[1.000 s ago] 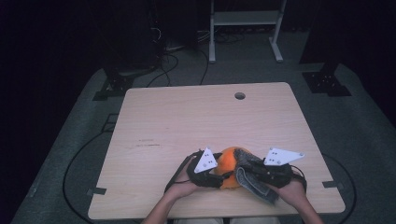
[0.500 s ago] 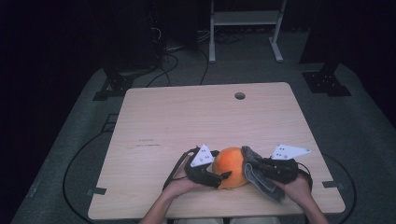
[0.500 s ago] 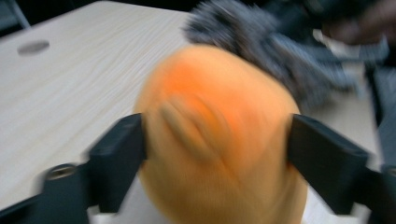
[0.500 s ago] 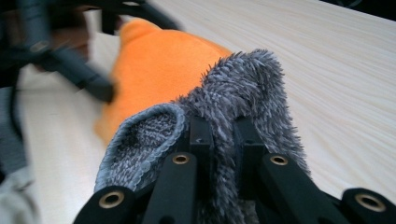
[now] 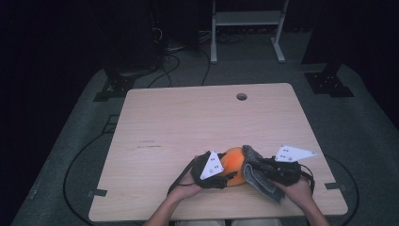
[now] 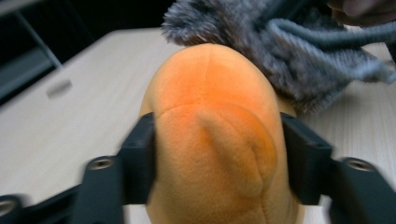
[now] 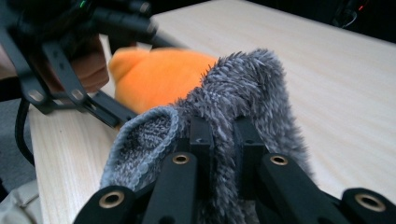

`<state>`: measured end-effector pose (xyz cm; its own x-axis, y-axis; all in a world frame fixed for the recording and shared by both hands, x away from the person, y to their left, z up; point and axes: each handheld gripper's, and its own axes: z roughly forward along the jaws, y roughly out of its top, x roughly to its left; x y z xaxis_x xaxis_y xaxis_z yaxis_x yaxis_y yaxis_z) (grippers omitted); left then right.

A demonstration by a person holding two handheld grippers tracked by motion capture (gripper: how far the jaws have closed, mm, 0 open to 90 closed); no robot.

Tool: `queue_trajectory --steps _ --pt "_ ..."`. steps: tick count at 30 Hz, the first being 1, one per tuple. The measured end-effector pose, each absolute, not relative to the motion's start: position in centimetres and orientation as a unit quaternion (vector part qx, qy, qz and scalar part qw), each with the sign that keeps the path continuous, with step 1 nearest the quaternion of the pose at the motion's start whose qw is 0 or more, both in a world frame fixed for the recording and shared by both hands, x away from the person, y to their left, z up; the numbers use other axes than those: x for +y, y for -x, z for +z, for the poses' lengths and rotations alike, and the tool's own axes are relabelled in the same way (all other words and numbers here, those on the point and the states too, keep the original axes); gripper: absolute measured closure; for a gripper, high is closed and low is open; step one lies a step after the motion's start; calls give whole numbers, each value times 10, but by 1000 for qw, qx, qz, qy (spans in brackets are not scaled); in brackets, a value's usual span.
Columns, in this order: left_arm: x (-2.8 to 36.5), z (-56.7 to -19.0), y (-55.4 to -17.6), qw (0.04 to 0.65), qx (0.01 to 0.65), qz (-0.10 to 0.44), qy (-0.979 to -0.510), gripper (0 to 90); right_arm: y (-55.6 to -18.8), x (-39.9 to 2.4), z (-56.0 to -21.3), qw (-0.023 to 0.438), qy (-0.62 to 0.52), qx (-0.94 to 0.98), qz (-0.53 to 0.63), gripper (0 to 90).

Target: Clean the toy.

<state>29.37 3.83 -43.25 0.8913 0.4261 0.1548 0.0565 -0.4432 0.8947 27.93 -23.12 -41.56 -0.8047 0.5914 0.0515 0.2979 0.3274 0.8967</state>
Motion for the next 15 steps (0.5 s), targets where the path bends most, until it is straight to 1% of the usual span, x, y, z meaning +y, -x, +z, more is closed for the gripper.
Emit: queue_trajectory --steps 1,2,3,4,5,6,8,10,12,15 --pt "38 -433 -294 507 145 182 -830 201 -279 -231 -416 144 -277 802 509 805" --pt "40 -431 -296 514 168 167 -824 181 -277 -226 -418 140 -274 804 509 804" --pt "41 -429 -298 520 182 155 -820 181 -277 -226 -418 140 -274 804 509 804" --pt "41 -428 -298 513 181 159 -824 199 -275 -223 -417 140 -265 807 509 805" --pt "40 -429 -296 507 176 167 -827 265 -274 -220 -416 142 -261 809 507 804" --pt "41 -431 -294 508 167 172 -827 308 -274 -219 -417 145 -259 811 505 804" --pt "41 -433 -292 507 161 175 -829 361 -277 -226 -419 141 -270 809 503 804" --pt "43 -434 -292 506 156 172 -831 380 -284 -238 -425 142 -294 805 496 804" --pt "44 -435 -292 507 149 172 -832 391 -289 -249 -431 129 -322 798 493 805" --pt "45 -435 -291 502 134 172 -837 406 -288 -251 -426 128 -322 788 510 804"
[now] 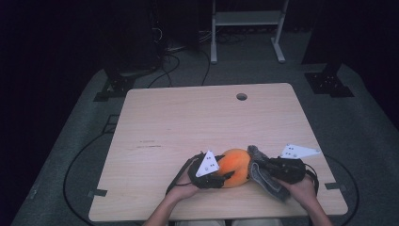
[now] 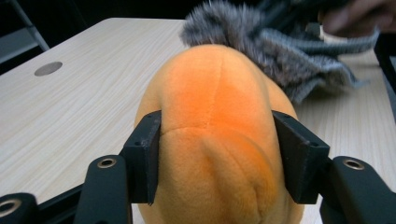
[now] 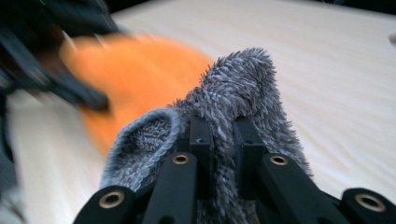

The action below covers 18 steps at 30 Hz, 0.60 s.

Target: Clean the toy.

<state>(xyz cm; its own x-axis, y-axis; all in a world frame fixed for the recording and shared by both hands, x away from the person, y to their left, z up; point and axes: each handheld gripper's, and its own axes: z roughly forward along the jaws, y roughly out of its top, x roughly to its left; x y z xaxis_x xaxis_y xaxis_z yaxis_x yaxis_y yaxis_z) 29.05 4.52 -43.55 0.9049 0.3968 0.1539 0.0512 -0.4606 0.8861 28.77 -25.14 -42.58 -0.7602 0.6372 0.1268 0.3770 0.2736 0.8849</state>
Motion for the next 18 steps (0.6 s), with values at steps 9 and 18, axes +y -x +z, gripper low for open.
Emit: queue_trajectory --steps 9,18 --pt "39 -432 -297 491 189 143 -838 174 -283 -231 -424 115 -297 788 527 805" --pt "39 -432 -292 496 98 216 -835 388 -279 -233 -410 131 -292 775 544 805"
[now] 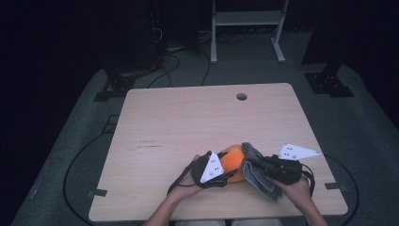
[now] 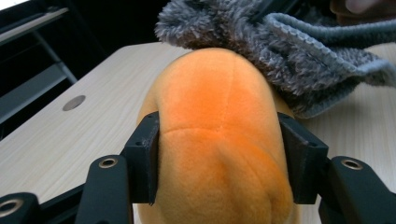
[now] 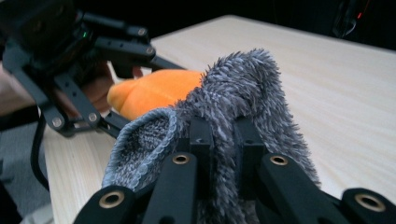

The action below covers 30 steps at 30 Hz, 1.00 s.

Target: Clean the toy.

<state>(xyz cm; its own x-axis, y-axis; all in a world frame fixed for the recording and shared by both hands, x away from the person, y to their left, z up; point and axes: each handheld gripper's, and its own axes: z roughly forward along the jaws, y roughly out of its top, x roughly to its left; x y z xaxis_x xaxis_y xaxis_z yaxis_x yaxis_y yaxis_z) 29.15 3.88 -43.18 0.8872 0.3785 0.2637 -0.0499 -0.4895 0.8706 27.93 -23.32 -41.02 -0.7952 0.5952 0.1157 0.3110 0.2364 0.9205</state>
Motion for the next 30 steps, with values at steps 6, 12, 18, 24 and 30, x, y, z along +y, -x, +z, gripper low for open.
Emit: queue_trajectory --steps 6,12,18,24,30 --pt "44 -428 -294 506 150 187 -829 307 -282 -222 -421 122 -288 788 531 805" --pt "49 -432 -293 500 145 181 -834 396 -297 -245 -437 114 -345 776 516 804" --pt "50 -434 -292 505 131 171 -836 408 -296 -247 -427 99 -333 763 546 804" --pt "51 -432 -304 486 210 138 -837 121 -298 -246 -437 84 -339 775 526 804" --pt "48 -430 -294 490 138 192 -839 379 -290 -247 -422 106 -322 777 530 804"
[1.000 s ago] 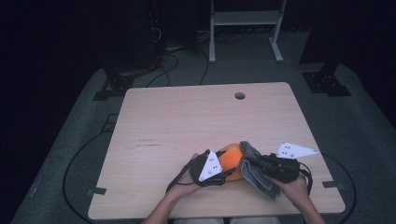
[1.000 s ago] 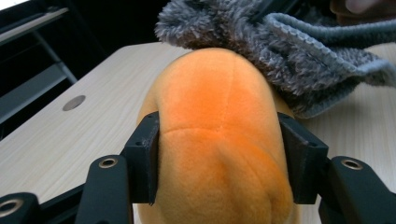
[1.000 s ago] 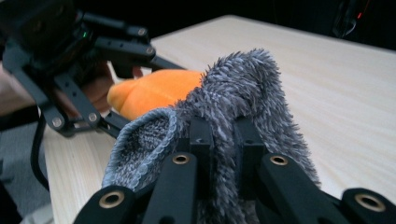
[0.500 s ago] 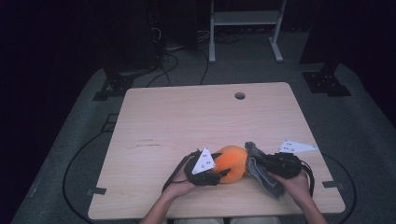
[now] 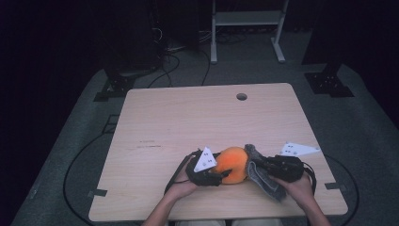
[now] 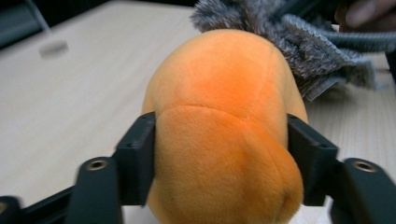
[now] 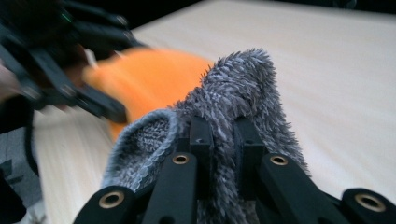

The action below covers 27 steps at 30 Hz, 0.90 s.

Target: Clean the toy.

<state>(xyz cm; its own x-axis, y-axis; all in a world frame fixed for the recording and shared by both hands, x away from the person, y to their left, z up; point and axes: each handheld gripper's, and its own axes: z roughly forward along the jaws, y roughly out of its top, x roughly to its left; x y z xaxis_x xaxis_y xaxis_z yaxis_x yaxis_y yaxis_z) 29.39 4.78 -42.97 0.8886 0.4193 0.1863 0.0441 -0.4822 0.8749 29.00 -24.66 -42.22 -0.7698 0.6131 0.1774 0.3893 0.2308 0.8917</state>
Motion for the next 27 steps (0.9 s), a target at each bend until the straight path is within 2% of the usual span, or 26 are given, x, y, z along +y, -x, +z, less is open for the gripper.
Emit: queue_trajectory --steps 1,2,4,6,7,8,10,12,13,15,18,21,24,27 --pt "48 -430 -294 490 138 192 -839 387 -290 -247 -422 106 -322 777 530 804" --pt "45 -428 -291 475 107 214 -847 387 -287 -245 -417 111 -310 773 542 804" --pt "41 -428 -287 471 73 227 -849 388 -280 -235 -405 111 -280 770 563 803" --pt "41 -429 -285 465 61 235 -851 361 -277 -224 -404 114 -264 781 554 803" --pt "42 -429 -287 467 79 227 -851 232 -278 -220 -409 120 -263 790 540 804" --pt "44 -429 -289 471 99 215 -850 232 -278 -220 -409 120 -263 790 540 804" --pt "48 -428 -297 481 156 179 -844 158 -281 -224 -415 129 -274 795 526 804" --pt "50 -429 -299 489 164 167 -840 286 -285 -233 -418 131 -293 790 522 804" --pt "50 -429 -297 491 154 176 -839 286 -285 -233 -418 131 -293 790 522 804" --pt "47 -430 -293 490 137 198 -838 364 -283 -234 -413 136 -295 789 522 804" --pt "39 -428 -285 481 91 229 -841 398 -272 -218 -397 142 -255 793 535 804" --pt "38 -428 -282 465 78 241 -848 405 -267 -205 -393 144 -234 803 528 804" --pt "44 -431 -286 459 90 229 -854 417 -270 -202 -400 145 -234 808 521 803" --pt "53 -434 -293 460 114 210 -855 418 -280 -222 -415 143 -283 796 516 803"
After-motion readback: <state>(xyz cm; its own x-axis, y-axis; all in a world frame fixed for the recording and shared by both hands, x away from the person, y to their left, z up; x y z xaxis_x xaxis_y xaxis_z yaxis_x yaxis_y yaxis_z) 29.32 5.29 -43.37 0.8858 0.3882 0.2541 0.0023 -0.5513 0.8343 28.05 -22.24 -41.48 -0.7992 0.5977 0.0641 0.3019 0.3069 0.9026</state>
